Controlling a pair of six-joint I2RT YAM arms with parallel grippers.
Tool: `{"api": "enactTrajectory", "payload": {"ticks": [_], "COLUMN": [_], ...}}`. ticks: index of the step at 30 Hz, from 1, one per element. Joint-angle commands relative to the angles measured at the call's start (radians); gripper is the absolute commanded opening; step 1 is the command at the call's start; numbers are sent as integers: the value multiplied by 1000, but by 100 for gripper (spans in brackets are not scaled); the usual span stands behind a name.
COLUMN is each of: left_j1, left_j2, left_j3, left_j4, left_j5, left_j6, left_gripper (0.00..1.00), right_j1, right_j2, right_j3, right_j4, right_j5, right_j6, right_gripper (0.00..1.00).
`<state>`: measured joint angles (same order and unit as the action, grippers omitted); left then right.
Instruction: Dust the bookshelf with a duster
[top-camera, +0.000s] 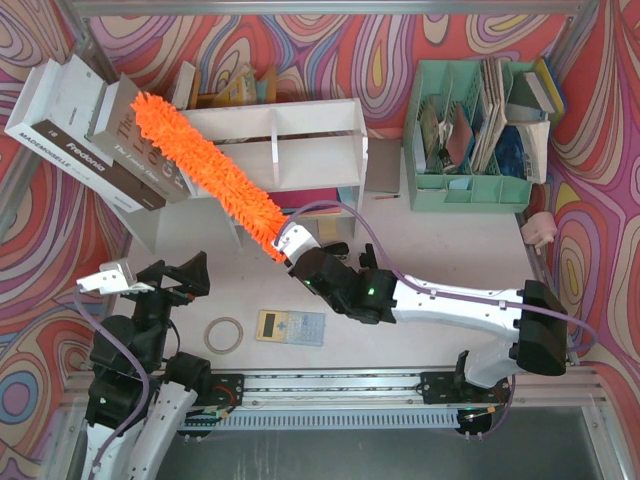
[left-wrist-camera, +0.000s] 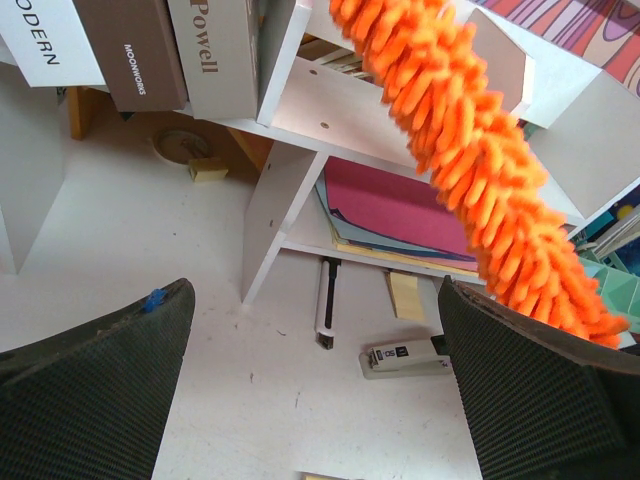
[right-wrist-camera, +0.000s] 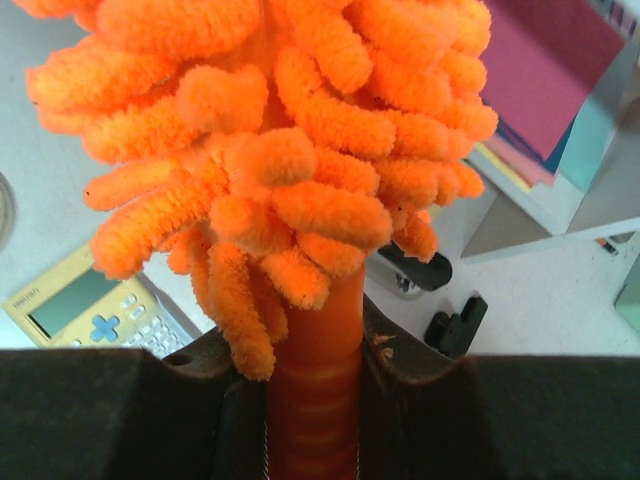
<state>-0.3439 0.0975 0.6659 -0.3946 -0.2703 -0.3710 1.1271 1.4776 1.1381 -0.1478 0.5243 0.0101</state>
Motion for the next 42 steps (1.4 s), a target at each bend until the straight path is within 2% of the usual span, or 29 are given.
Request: {"api": "enactTrajectory", "payload": {"ticks": [1, 10, 19, 31, 42], "left_j1": [6, 7, 7, 7, 7], "left_j2": [-11, -14, -4, -11, -10], "left_j3": [-9, -10, -10, -9, -10], "left_j4": [0, -1, 3, 2, 3], "left_j5": [-7, -10, -3, -5, -4], "left_j6": [-5, -6, -6, -6, -6], "left_gripper": [99, 98, 98, 98, 98], "right_j1": [0, -14, -24, -23, -23], "right_j2": [0, 65, 51, 59, 84], "right_j3": [106, 105, 53, 210, 116], "right_j4": [86, 77, 26, 25, -41], "right_j5": [18, 17, 24, -32, -9], "right_j6": [-43, -26, 31, -9, 85], "right_gripper": [0, 0, 0, 0, 0]}}
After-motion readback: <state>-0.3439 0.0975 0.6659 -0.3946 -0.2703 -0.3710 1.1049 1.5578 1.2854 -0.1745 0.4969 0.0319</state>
